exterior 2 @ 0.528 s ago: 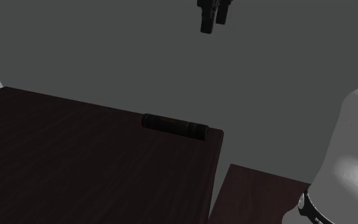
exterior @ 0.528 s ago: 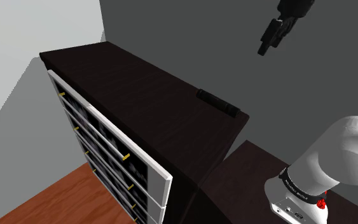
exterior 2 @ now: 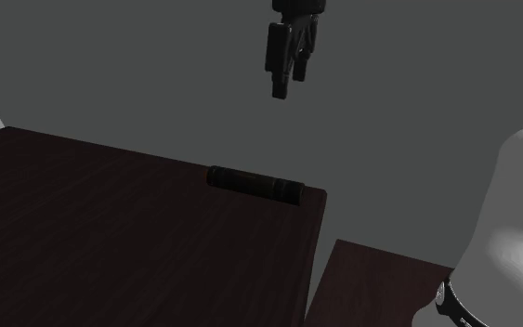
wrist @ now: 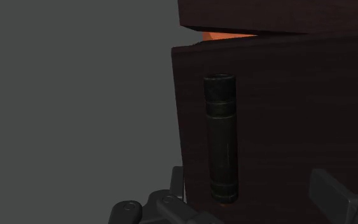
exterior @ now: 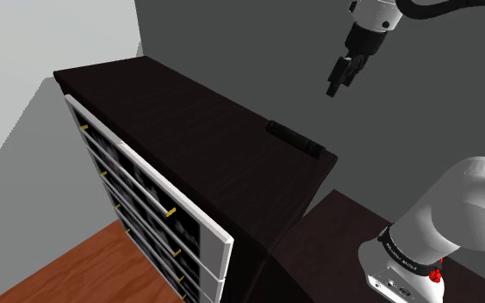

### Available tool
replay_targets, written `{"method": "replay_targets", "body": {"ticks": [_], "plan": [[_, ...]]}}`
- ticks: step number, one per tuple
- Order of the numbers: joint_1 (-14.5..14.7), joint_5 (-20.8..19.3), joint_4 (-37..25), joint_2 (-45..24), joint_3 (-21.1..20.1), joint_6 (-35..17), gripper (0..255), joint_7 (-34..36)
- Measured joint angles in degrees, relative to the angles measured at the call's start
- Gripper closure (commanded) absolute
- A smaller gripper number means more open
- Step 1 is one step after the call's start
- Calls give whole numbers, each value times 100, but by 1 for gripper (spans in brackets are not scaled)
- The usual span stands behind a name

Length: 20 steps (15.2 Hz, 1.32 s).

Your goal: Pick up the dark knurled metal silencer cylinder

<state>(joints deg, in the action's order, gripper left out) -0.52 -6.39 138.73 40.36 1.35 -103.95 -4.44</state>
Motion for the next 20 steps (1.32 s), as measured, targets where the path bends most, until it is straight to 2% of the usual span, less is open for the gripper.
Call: {"method": "replay_targets", "body": {"ticks": [7, 15, 20], "plan": [[75, 84, 338, -983, 239, -1090, 0, -285], [227, 329, 552, -2486, 440, -2519, 0, -654], [240, 384, 625, -2920, 481, -3003, 0, -749]]}}
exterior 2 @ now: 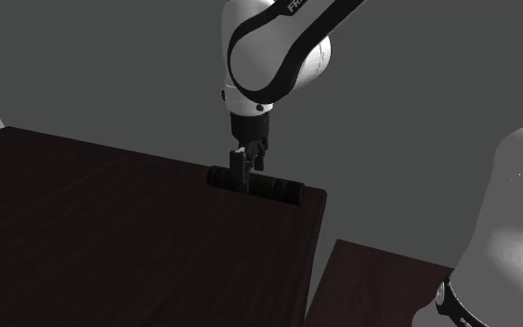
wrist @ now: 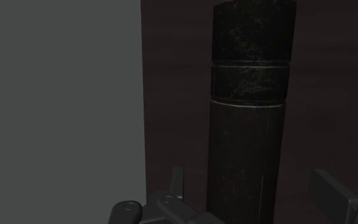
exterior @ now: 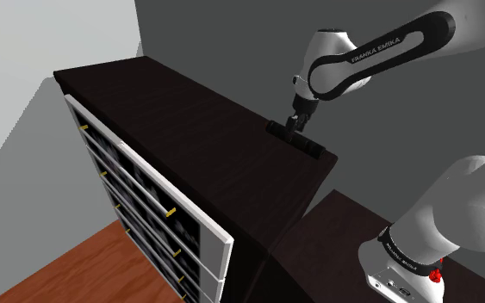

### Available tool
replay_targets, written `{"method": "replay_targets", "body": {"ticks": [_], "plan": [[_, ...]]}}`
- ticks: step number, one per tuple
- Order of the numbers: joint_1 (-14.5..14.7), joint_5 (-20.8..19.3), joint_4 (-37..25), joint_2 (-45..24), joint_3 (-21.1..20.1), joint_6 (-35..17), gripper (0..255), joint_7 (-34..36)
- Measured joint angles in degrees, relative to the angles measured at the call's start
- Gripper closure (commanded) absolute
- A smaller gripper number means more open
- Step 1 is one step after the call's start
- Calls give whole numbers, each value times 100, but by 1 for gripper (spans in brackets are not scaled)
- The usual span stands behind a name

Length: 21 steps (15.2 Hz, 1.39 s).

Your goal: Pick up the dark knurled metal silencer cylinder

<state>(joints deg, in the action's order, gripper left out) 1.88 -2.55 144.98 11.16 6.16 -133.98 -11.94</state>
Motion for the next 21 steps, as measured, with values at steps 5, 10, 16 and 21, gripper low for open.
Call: {"method": "replay_targets", "body": {"ticks": [5, 10, 16, 21], "plan": [[2, 13, 103, -189, 8, -296, 255, -16], [2, 13, 108, -194, 9, -311, 255, -18], [1, 10, 66, -132, 5, -190, 255, -9], [0, -2, -86, 100, -14, 207, 255, 7]]}}
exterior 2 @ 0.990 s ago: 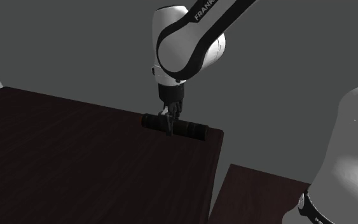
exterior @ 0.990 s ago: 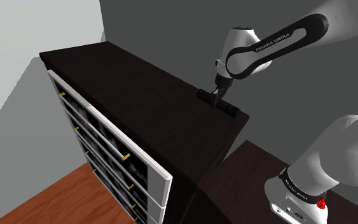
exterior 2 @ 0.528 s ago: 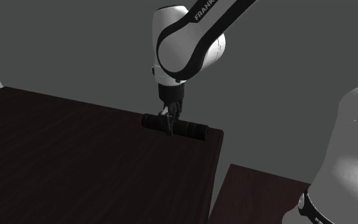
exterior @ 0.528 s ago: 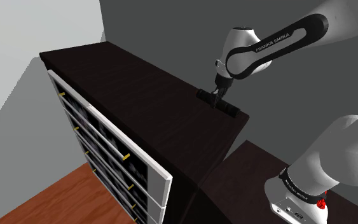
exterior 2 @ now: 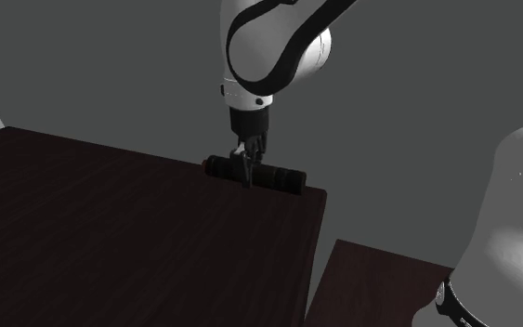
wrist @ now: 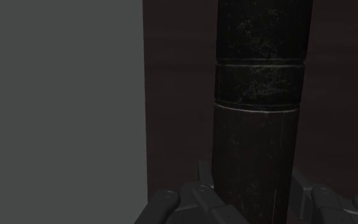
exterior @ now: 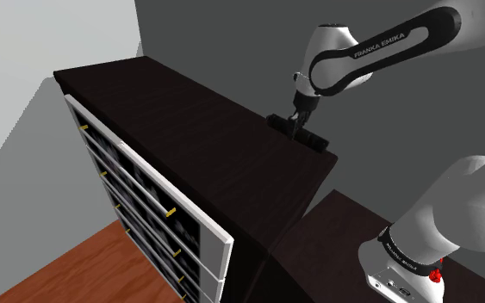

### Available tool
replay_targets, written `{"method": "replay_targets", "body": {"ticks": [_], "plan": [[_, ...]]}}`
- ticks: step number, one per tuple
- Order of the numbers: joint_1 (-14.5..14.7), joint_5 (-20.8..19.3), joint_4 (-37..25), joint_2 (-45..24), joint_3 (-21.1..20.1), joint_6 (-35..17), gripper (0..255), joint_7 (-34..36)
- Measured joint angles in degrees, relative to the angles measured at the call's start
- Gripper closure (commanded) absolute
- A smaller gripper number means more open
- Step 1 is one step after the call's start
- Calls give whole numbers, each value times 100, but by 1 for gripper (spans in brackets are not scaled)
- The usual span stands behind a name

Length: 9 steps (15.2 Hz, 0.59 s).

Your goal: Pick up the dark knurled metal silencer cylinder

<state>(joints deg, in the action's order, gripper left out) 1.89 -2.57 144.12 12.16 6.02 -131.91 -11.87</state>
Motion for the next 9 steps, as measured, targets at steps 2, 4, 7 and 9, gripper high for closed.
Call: {"method": "replay_targets", "body": {"ticks": [2, 4, 7, 9], "plan": [[-8, -11, -56, 127, 1, 188, 255, -12], [-9, -14, -142, 231, -7, 368, 255, 2], [-10, -17, -262, 338, -15, 610, 255, -3], [-11, -18, -338, 403, -21, 748, 255, 1]]}}
